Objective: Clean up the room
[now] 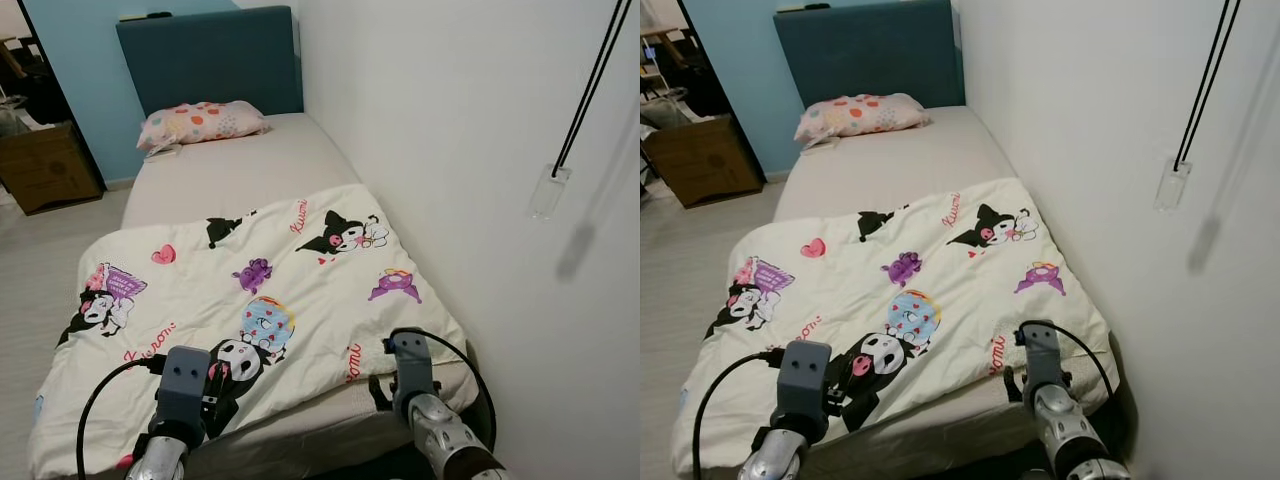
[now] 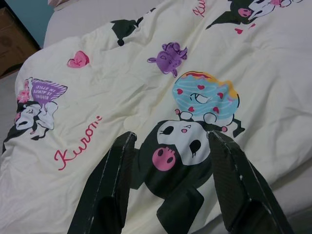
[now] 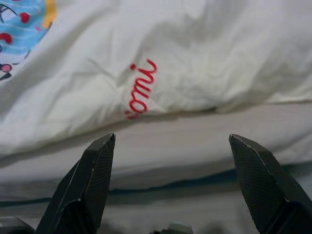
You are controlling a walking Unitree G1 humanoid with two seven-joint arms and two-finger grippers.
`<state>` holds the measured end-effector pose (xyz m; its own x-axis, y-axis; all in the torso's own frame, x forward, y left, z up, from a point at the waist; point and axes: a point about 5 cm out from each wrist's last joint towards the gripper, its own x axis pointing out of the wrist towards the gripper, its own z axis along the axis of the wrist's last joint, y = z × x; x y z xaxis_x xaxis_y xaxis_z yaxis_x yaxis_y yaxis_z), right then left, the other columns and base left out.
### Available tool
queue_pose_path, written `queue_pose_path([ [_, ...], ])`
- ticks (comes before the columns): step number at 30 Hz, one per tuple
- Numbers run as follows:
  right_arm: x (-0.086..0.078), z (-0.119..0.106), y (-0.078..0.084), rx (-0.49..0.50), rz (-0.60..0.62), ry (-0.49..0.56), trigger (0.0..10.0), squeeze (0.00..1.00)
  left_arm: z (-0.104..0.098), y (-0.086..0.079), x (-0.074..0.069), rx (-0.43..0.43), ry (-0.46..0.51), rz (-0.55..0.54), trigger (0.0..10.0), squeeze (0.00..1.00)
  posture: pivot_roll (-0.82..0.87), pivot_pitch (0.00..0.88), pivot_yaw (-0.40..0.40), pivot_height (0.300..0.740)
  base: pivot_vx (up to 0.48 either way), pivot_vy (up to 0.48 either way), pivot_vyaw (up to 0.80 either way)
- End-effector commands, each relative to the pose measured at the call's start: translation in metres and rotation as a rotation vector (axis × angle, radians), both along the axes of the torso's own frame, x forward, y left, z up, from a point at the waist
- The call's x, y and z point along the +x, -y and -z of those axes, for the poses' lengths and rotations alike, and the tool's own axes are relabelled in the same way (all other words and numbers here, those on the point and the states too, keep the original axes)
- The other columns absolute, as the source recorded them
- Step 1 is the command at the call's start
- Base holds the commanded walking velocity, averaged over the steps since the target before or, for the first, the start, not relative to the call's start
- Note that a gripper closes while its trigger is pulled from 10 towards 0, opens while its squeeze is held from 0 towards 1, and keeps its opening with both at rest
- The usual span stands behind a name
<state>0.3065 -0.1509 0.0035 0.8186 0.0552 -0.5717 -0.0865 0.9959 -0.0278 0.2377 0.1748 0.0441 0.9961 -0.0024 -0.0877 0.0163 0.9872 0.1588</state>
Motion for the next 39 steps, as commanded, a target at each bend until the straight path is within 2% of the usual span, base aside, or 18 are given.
queue_pose_path([
  [1,-0.002,0.003,-0.007,0.012,-0.028,-0.017,10.0,0.0,0.005,-0.006,-0.003,0.016,-0.018,-0.01,10.0,0.0,-0.08,0.0,0.016,0.606,0.0,0.0,0.0],
  [4,0.0,0.001,-0.011,0.006,-0.066,-0.012,10.0,0.0,0.005,-0.006,-0.005,0.02,-0.015,-0.009,10.0,0.0,-0.07,0.0,0.007,0.596,0.0,0.0,0.0],
  [6,0.001,-0.001,-0.021,0.011,-0.16,0.01,10.0,0.0,0.004,-0.006,-0.008,0.032,-0.01,-0.005,10.0,0.0,-0.06,0.013,-0.003,0.596,0.0,0.0,0.0],
  [9,0.001,-0.002,-0.027,0.006,-0.215,0.019,10.0,0.0,0.002,-0.006,-0.01,0.038,-0.002,-0.001,10.0,0.0,-0.06,0.018,-0.007,0.596,0.0,0.0,0.0],
  [15,0.002,-0.004,-0.035,0.016,-0.262,0.036,10.0,0.0,-0.002,-0.008,-0.017,0.043,0.009,-0.005,10.0,0.0,-0.02,0.042,-0.023,0.596,0.0,0.0,0.0],
  [23,0.003,-0.006,-0.044,-0.005,-0.321,0.044,10.0,0.0,-0.009,-0.019,-0.033,0.06,0.018,-0.048,10.0,0.0,0.06,0.072,-0.057,0.596,0.0,0.0,0.0],
  [31,0.007,-0.012,-0.054,-0.011,-0.346,0.079,10.0,0.0,-0.024,-0.028,-0.055,0.08,0.036,-0.09,10.0,0.0,0.14,0.119,-0.075,0.591,0.0,0.0,0.0],
  [37,0.012,-0.017,-0.054,-0.021,-0.346,0.094,10.0,0.0,-0.028,-0.028,-0.054,0.093,0.03,-0.066,10.0,0.0,0.12,0.14,-0.063,0.571,0.0,0.0,0.0],
  [39,0.013,-0.018,-0.053,-0.026,-0.343,0.099,10.0,0.0,-0.029,-0.028,-0.048,0.093,0.029,-0.05,10.0,0.0,0.1,0.146,-0.058,0.561,0.0,0.0,0.0],
])
